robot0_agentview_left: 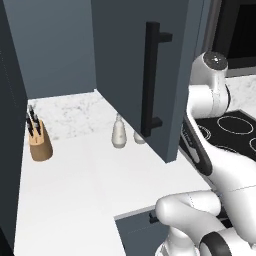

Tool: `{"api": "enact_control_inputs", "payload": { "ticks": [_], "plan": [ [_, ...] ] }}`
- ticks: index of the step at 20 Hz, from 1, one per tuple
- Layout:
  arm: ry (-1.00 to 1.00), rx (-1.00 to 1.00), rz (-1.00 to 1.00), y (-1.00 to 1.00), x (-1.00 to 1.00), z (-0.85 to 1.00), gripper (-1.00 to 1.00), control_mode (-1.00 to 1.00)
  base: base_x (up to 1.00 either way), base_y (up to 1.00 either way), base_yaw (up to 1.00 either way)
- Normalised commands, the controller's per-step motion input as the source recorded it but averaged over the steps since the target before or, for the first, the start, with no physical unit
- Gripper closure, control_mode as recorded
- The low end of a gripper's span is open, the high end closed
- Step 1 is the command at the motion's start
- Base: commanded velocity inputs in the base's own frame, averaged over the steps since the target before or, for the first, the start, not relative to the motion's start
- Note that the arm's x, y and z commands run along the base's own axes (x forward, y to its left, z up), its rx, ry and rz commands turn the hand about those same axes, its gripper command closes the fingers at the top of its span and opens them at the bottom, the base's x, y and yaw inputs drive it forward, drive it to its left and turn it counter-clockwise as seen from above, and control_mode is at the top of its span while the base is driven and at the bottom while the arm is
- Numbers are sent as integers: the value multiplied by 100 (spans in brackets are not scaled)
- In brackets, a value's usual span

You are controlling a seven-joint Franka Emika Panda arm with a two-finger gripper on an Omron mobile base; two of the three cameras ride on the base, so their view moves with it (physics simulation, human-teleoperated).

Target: Gather all objects into one cabinet and sort the glasses and bowls to opposite sides.

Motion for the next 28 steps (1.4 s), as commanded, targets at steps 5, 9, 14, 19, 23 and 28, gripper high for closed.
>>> {"api": "enact_control_inputs", "payload": {
  "ticks": [5,9,14,19,23,28],
  "plan": [
    [-18,5,0,0,0,29,-100,-100,0,0,0],
    [-17,5,0,0,1,40,-100,-100,0,0,0],
    [-17,5,0,0,3,40,-100,-100,0,0,0],
    [-14,3,0,0,8,38,-100,-100,0,0,0],
    [-10,2,0,0,16,33,-100,-100,0,0,0],
    [-7,0,1,0,24,27,-100,-100,0,0,0]
  ]
}}
